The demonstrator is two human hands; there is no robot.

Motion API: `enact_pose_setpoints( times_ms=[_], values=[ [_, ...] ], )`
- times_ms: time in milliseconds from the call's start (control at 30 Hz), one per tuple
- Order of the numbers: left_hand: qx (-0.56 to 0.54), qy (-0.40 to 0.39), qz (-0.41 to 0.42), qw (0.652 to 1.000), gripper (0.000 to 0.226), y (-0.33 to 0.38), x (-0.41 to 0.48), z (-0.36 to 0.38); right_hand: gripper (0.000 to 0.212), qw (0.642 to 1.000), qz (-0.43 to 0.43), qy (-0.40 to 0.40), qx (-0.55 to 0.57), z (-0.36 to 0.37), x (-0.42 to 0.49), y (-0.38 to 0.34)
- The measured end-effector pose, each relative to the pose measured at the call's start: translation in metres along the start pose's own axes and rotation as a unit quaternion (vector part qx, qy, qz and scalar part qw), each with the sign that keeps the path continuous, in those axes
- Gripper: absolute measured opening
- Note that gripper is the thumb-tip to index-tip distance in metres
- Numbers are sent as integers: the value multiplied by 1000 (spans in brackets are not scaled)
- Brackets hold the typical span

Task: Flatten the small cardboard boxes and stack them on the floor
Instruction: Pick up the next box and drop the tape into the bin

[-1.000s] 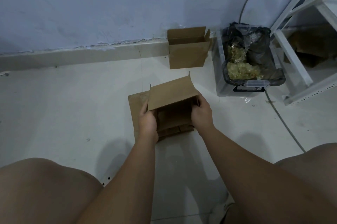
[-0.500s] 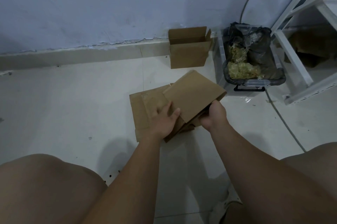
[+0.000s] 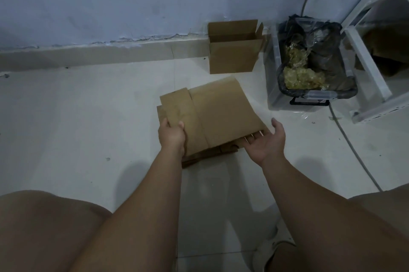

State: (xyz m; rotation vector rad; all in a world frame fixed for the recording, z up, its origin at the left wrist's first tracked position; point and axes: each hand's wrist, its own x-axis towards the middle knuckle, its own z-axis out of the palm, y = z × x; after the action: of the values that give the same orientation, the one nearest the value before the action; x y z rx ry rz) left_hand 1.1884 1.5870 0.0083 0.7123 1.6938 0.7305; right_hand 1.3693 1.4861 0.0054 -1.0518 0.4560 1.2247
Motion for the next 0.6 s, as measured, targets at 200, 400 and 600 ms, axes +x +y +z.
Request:
enact_pose_setpoints(
  times_ms=[200,400,600],
  values=[
    [93,-7,34,995,43,-24,31,7,37,904,-95,63,-413,-10,33,14],
    [281,63,77,954,65,-45,53,19,55,779,-165,8,-605,-7,65,29],
    [533,-103,137,829,65,-74,67,38,63,667,-174,-31,-724,-6,96,51]
  ],
)
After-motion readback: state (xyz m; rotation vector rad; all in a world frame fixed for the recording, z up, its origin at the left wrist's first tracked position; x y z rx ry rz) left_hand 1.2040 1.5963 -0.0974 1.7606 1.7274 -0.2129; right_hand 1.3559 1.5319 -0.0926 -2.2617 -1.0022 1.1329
